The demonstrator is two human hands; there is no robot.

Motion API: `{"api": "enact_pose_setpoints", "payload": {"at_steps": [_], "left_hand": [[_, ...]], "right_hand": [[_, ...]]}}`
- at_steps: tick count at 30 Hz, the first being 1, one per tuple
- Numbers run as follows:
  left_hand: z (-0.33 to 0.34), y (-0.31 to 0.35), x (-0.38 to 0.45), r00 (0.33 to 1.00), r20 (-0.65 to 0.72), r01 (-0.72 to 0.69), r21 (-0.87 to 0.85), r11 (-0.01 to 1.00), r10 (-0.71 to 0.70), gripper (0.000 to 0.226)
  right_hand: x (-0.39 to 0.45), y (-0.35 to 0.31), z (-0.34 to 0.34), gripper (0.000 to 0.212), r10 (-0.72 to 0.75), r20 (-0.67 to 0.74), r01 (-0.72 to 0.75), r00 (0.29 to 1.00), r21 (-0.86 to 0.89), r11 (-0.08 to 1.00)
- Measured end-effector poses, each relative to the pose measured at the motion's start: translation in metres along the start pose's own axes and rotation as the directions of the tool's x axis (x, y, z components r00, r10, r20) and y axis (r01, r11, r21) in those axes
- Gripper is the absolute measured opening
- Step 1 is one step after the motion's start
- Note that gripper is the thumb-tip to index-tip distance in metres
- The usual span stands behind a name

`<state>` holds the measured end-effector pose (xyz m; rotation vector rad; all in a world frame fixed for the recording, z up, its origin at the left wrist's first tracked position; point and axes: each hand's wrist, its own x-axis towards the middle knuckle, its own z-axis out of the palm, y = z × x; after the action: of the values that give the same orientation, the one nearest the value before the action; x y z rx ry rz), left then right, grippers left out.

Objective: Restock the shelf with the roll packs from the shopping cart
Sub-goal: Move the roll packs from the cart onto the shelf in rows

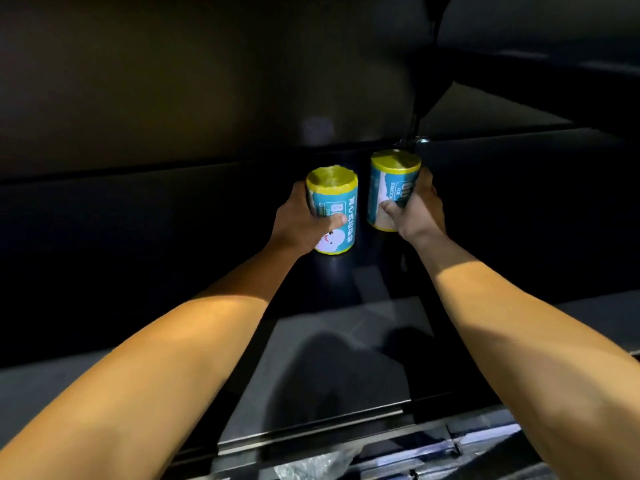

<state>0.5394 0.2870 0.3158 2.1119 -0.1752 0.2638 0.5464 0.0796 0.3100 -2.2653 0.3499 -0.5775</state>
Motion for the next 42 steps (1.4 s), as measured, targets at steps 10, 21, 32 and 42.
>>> {"api": "enact_pose_setpoints", "payload": {"at_steps": [10,21,32,42], "left_hand": [[0.039,0.013,0.035,0.998,-0.056,-0.005,0.015,1.000,0.006,0.075],[0.033,0.022,0.034,0.997,0.022,0.066,0.060,0.996,-0.067,0.103],[-0.027,0.023,-0.134,0.986,0.165,-0.034,0.328,0.944,-0.022,0.066],[-0.056,0.025,-0.315,0.984,0.153,-0.120,0.218,0.969,0.088,0.057]], "right_hand": [[0.000,-0.001,-0.001,0.068,0.002,-0.012,-0.002,1.000,0.021,1.000],[-0.013,-0.011,-0.015,0.099,0.047,0.058,-0.048,0.997,0.008,0.999],[-0.148,-0.008,-0.064,0.067,-0.160,0.135,0.173,0.978,-0.091,0.981],[-0.338,0.004,-0.123,0.058,-0.220,0.248,0.243,0.944,-0.069,0.968]]}}
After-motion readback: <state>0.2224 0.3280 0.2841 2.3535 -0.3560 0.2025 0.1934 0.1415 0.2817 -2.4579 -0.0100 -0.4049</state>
